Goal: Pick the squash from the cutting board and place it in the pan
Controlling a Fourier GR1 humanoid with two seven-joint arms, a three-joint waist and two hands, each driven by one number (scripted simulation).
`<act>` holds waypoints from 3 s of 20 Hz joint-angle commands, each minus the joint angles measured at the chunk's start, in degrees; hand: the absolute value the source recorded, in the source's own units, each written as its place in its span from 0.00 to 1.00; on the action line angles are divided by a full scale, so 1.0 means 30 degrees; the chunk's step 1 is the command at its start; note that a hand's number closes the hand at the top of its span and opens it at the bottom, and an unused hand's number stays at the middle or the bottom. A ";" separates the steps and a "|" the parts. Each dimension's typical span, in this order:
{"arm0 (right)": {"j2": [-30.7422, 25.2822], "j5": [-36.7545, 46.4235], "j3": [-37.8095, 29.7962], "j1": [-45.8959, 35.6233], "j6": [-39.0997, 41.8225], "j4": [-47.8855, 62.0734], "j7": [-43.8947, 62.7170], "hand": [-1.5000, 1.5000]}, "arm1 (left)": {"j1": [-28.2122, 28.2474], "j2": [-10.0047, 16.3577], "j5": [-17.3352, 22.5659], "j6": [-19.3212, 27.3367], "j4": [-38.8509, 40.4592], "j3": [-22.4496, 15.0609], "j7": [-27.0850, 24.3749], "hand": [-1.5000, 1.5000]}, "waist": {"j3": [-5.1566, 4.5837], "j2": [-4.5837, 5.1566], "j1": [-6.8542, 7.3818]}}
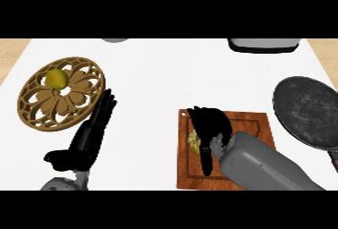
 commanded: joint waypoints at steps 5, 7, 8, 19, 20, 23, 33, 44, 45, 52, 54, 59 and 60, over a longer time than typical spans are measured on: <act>0.0706 0.1212 -0.1438 0.0060 0.1433 0.0477 0.2069 0.00 | 0.0746 -0.0334 -0.0684 0.0067 -0.0915 0.0006 0.0431 0.50 | 0.0011 -0.0012 -0.0052; 0.1148 0.2544 -0.0770 0.1562 0.0310 0.0160 0.1783 0.00 | 0.0441 -0.0646 -0.0585 -0.0333 -0.0137 0.0393 -0.0357 0.50 | 0.0009 0.0000 -0.0117; 0.1988 0.2902 -0.0709 0.1336 0.0435 0.0568 0.2031 0.00 | 0.0702 -0.0328 -0.0712 -0.0407 -0.0632 0.0477 0.0037 0.50 | 0.0010 0.0001 -0.0059; 0.2967 0.5380 -0.2798 0.1554 0.1494 0.4399 -0.0502 0.00 | -0.0088 -0.1717 -0.1849 -0.0367 0.0343 0.0650 0.0238 0.50 | 0.0012 0.0023 -0.0077; 0.2679 0.5859 -0.2478 0.2796 0.0878 0.4118 -0.1247 0.00 | 0.0087 -0.1582 -0.1595 -0.0652 0.0289 0.0872 0.0648 0.50 | 0.0013 0.0018 -0.0102; 0.2342 0.5373 -0.1342 0.2886 0.2702 0.5004 -0.2937 1.00 | 0.0787 -0.1084 -0.1402 -0.1122 -0.0249 0.0961 0.0119 0.50 | 0.0013 0.0023 -0.0006; 0.2816 0.9117 -0.2375 0.2649 0.2661 0.4705 -0.4637 1.00 | -0.0463 -0.2190 -0.1996 -0.1371 0.1008 0.1903 0.0177 0.50 | 0.0012 0.0022 -0.0108; 0.3338 1.1216 -0.5972 0.4536 -0.6906 0.0699 -0.3932 1.00 | 0.0551 -0.2047 -0.2204 -0.1476 0.0519 0.1884 -0.0035 0.50 | 0.0033 -0.0077 -0.0613; 0.3623 1.2737 -0.4852 0.5754 -0.8376 0.0685 -0.3328 1.00 | 0.0964 -0.1531 -0.1703 -0.2101 -0.0223 0.2051 0.0392 0.50 | 0.0030 -0.0090 -0.0382; 0.1937 1.6834 -0.5082 0.5384 -1.0052 -0.4248 -0.1137 1.00 | 0.0777 -0.1599 -0.1766 -0.1906 -0.0280 0.2478 0.0317 0.50 | 0.0002 -0.0135 -0.0469; 0.1938 1.7436 -0.5157 0.6407 -1.0787 -0.5662 -0.0886 1.00 | 0.0253 -0.1762 -0.1743 -0.1974 0.0196 0.2564 0.0509 0.50 | 0.0009 -0.0074 -0.0489; 0.2661 1.6905 -0.8043 0.5398 -1.0184 -0.7174 0.0084 1.00 | 0.1732 -0.1698 -0.1843 -0.2409 -0.0802 0.2034 0.0145 0.50 | 0.0010 -0.0031 -0.0175; 0.2508 1.7941 -0.7428 0.7139 -1.0639 -0.8256 0.0588 1.00 | 0.1220 -0.1347 -0.1359 -0.2717 -0.0437 0.2883 0.0171 0.50 | 0.0009 -0.0040 -0.0320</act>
